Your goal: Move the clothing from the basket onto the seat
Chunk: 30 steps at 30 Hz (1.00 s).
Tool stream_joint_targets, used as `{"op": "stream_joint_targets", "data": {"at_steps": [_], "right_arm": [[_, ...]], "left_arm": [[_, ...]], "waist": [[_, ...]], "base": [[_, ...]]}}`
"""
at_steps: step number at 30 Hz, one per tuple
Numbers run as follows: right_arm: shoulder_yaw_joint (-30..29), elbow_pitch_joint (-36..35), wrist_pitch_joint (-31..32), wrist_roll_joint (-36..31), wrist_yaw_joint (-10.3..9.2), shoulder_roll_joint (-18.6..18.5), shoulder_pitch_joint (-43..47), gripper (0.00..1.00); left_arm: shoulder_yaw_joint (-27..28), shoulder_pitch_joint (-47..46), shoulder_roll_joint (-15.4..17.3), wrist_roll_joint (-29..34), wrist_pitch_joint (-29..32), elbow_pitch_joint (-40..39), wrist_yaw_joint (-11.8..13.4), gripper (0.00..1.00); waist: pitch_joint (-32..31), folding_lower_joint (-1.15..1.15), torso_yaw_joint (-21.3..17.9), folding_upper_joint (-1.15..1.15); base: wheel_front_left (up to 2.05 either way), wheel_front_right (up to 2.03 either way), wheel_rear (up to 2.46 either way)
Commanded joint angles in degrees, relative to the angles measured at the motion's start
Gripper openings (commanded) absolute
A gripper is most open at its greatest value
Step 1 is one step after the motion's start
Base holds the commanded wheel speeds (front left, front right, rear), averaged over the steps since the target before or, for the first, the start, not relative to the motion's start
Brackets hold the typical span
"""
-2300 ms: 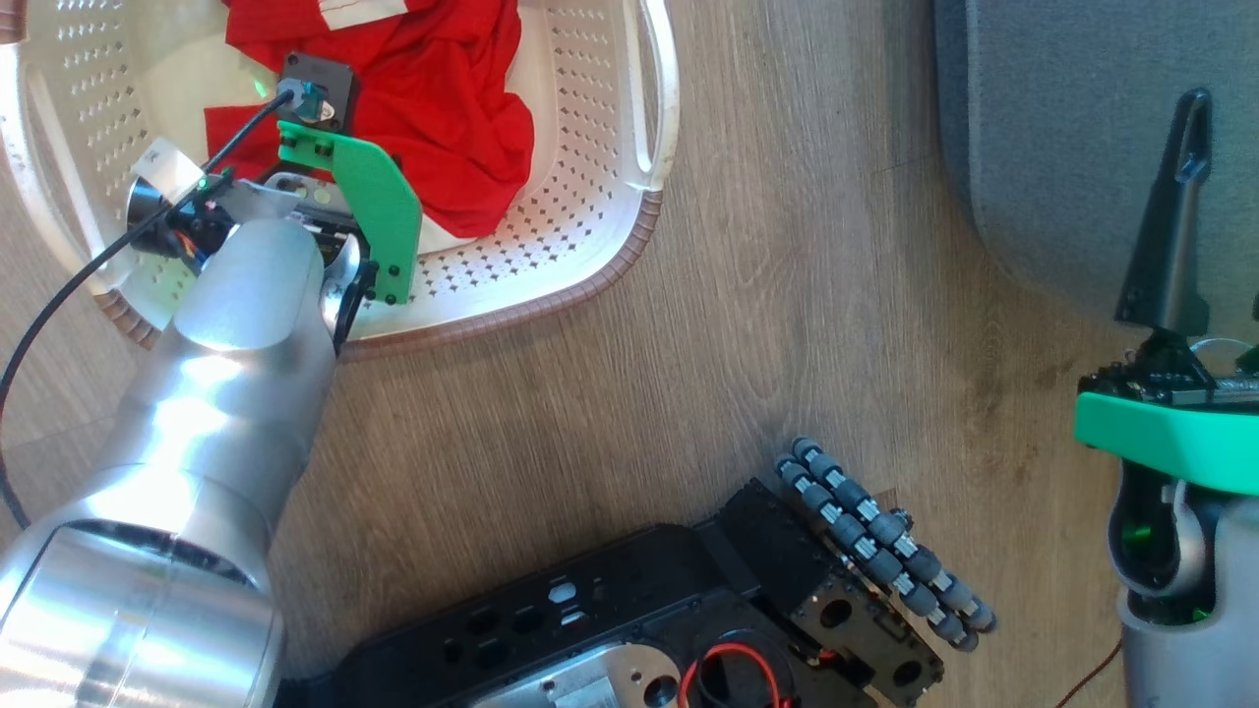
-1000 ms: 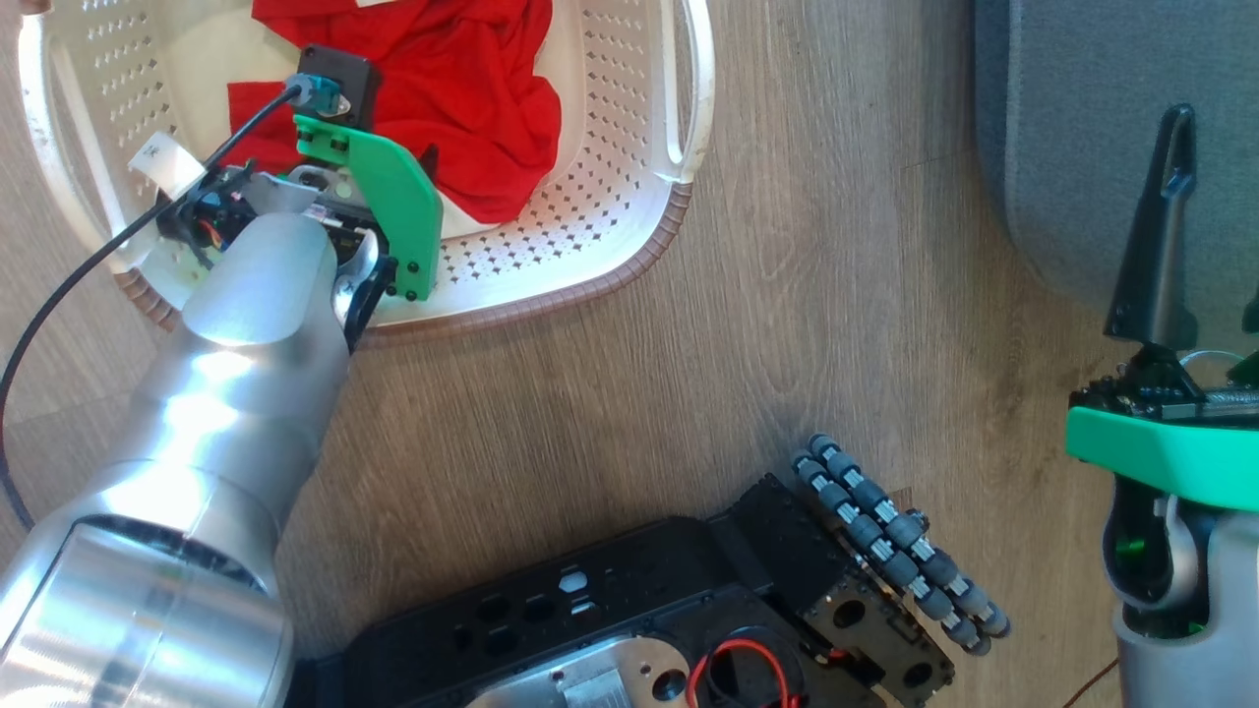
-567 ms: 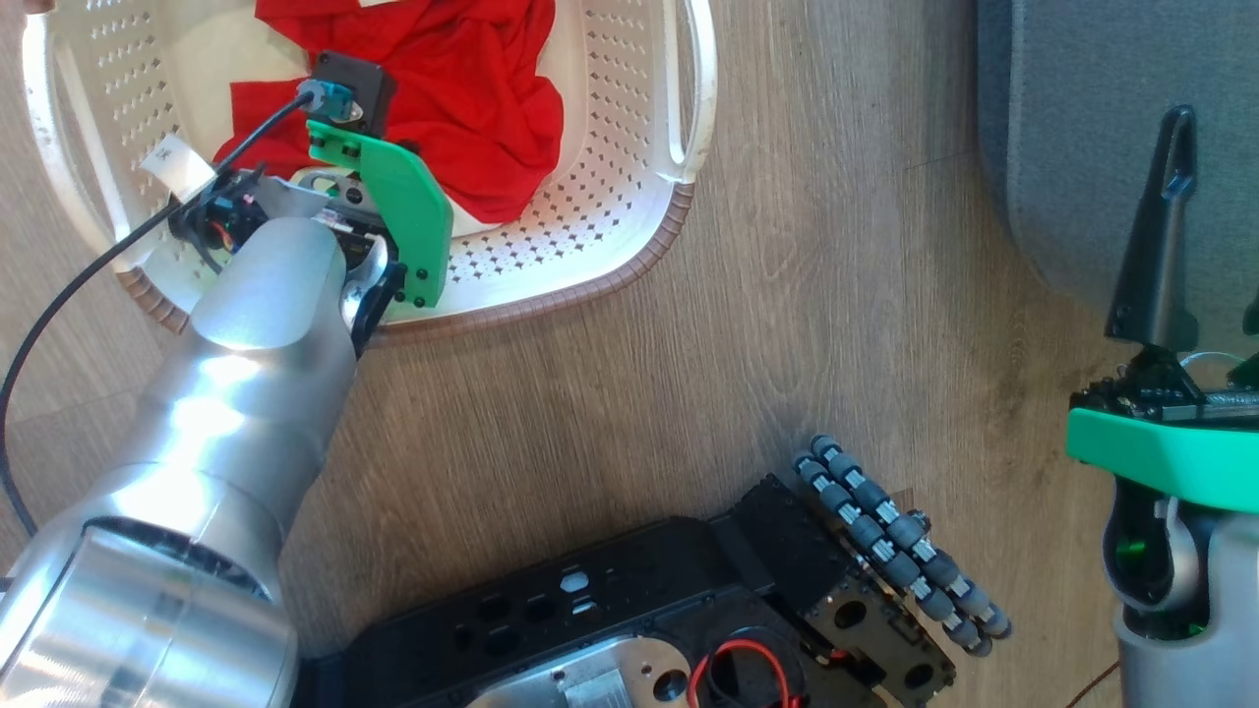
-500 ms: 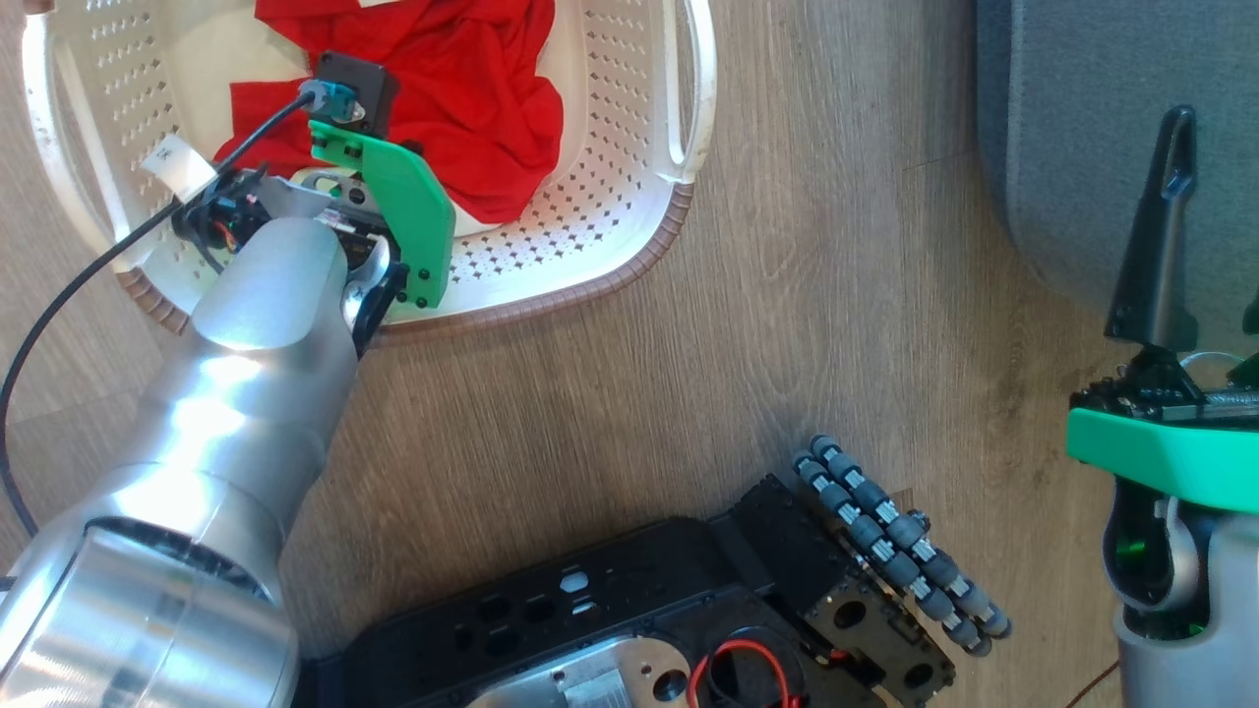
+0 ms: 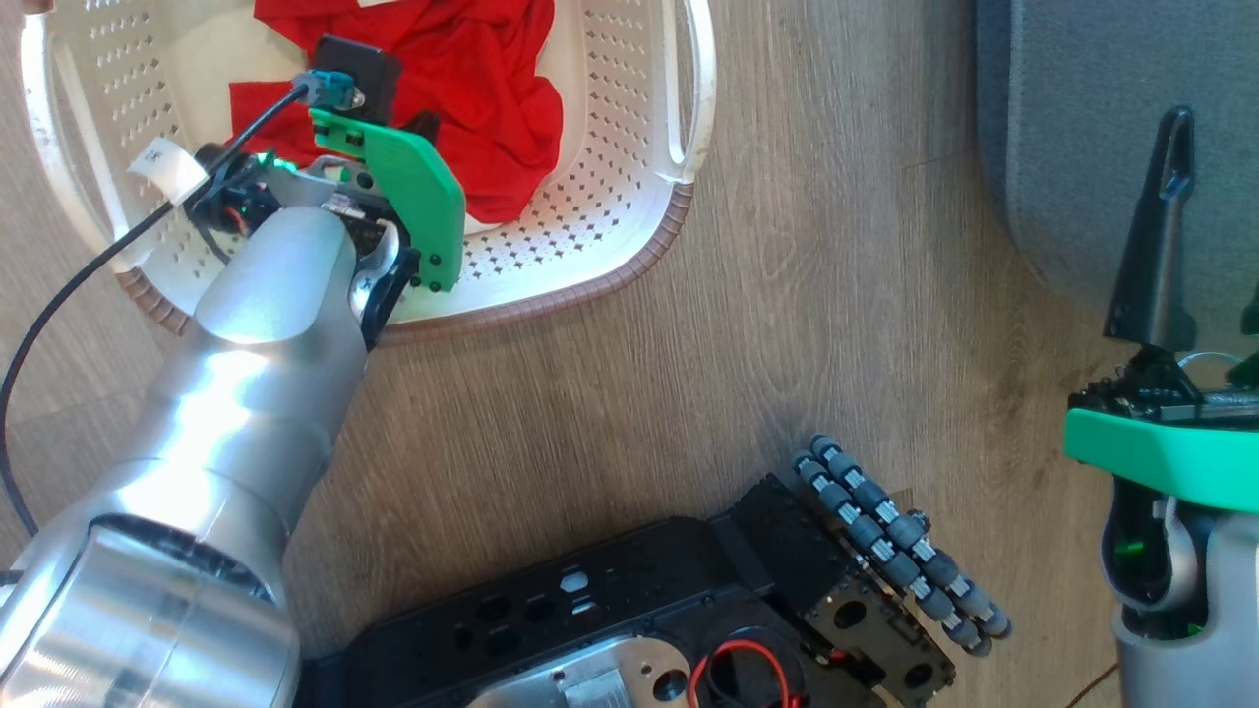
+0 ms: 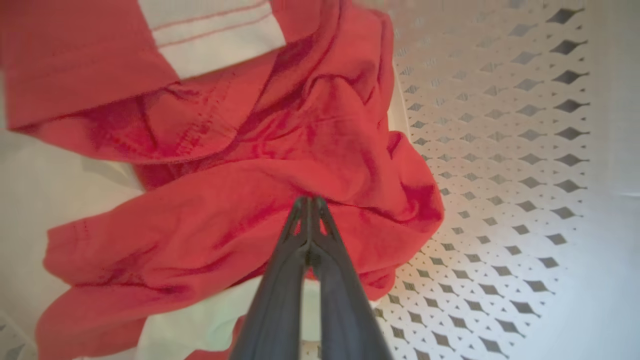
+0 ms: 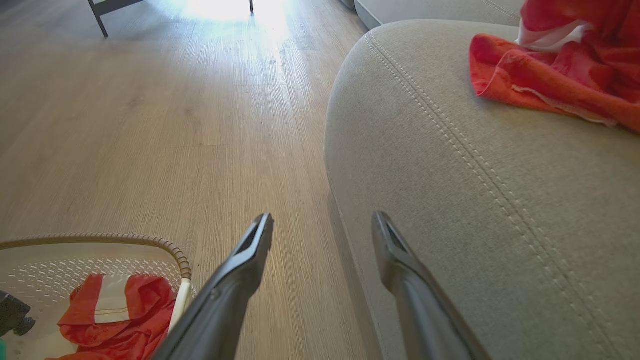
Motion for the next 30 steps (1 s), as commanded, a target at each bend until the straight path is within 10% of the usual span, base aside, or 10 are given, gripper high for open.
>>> {"op": "stream_joint_targets", "data": {"at_steps": [1,6,15,16,18,30], "right_arm": [[1.13,-1.22,-0.26,0.09,0.4,-0.4,2.74,1.0],[1.63,-0.68,-0.26,0.27,0.4,-0.4,0.86,1.0],[1.8,2.74,-0.26,-0.48,0.4,-0.4,-3.58,1.0],[1.63,3.28,-0.26,-0.7,0.4,-0.4,-3.76,1.0],[1.2,4.39,-0.26,-1.35,0.4,-0.4,-3.88,1.0],[-3.26,10.44,-0.26,-5.98,0.4,-0.4,-2.08,1.0]], "left_arm": [[0.12,0.58,-0.06,-0.83,-1.01,-1.31,-0.2,0.0],[0.11,-0.71,-0.06,-2.4,-3.61,-2.75,0.12,0.0],[0.07,-0.22,-0.06,-5.99,-8.31,-6.47,0.34,0.43],[-0.11,0.33,-0.06,-6.42,-8.82,-7.13,0.34,0.49],[-0.37,1.63,-0.06,-7.49,-9.69,-8.49,0.37,1.0],[5.21,9.44,1.42,-7.82,-11.84,-19.84,4.21,1.0]], "waist": [[-0.05,0.0,0.02,0.0],[-0.86,0.0,-0.19,0.0],[-6.45,0.0,0.8,0.0],[-7.76,0.0,1.25,0.0],[-10.46,0.0,2.17,0.0],[-26.22,0.0,8.36,0.0]], "base": [[0.0,0.0,0.0],[0.0,0.0,0.0],[0.0,0.0,0.0],[0.0,0.0,0.0],[0.0,0.0,0.0],[0.0,0.0,0.0]]}}
